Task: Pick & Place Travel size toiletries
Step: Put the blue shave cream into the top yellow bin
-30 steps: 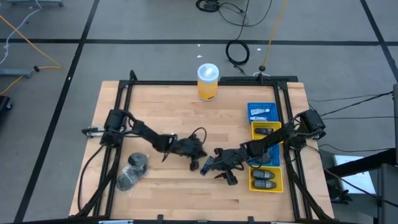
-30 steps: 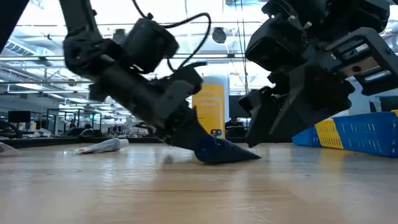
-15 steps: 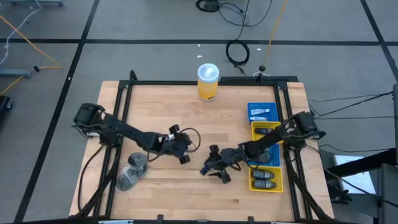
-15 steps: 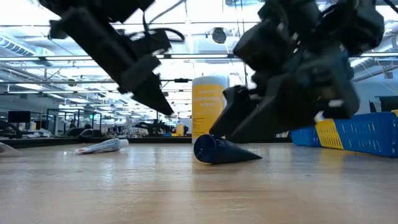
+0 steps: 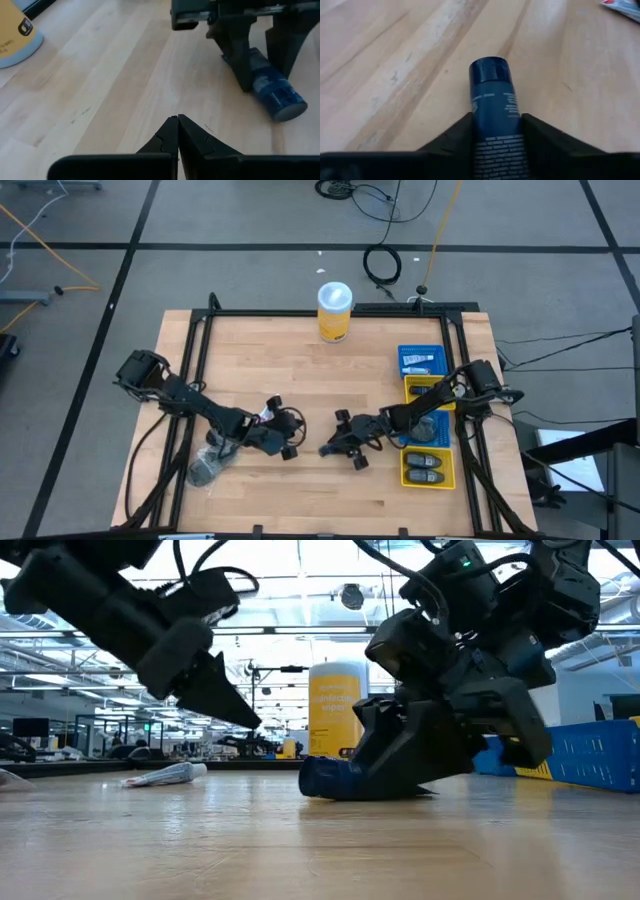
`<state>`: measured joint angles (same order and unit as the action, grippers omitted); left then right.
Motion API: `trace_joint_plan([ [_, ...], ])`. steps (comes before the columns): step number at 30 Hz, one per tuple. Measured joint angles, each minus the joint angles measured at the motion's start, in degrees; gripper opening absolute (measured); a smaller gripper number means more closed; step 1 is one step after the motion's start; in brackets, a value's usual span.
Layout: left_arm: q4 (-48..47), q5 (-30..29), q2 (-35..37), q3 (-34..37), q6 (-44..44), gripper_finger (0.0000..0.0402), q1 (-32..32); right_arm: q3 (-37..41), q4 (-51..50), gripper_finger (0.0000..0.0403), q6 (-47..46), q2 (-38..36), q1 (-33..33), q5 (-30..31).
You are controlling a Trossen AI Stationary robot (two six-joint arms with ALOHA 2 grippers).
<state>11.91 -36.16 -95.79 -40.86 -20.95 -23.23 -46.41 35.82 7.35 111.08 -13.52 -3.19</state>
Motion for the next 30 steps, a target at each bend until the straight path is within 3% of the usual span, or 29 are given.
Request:
trace_joint_plan([
  [5,0.13,-0.02,0.0,-0.07,-0.28,0.0016,0.1,0.07,-8.2,0.0064,-0.15,-6.97,-0.87,1.7],
  [9,0.01,0.0,0.0,-0.13,-0.25,0.0009,0.09,0.02,-22.24,0.0038,-1.24,-18.1,-2.44,9.91],
  [14,-0.13,0.0,0.01,-0.13,-0.22,0.0004,0.1,0.0,-46.53,0.0042,-7.32,-33.7,-4.18,19.52],
  [19,-0.04,0.02,0.02,-0.15,-0.25,0.0017,0.09,0.0,-74.72,0.005,-20.83,-47.18,-3.77,24.17],
  [23,0.21,0.02,0.02,-0.17,-0.21,0.0016,0.11,0.02,-92.22,0.0051,-30.06,-54.27,-2.81,24.35],
  [26,0.27,0.02,0.02,-0.17,-0.14,0.0006,0.09,1.1,-98.02,0.0051,-33.46,-57.3,-1.71,24.49],
  [30,0.3,0.02,0.02,-0.17,-0.14,0.0004,0.11,5.02,-98.41,0.0051,-32.96,-58.33,-0.16,23.95],
])
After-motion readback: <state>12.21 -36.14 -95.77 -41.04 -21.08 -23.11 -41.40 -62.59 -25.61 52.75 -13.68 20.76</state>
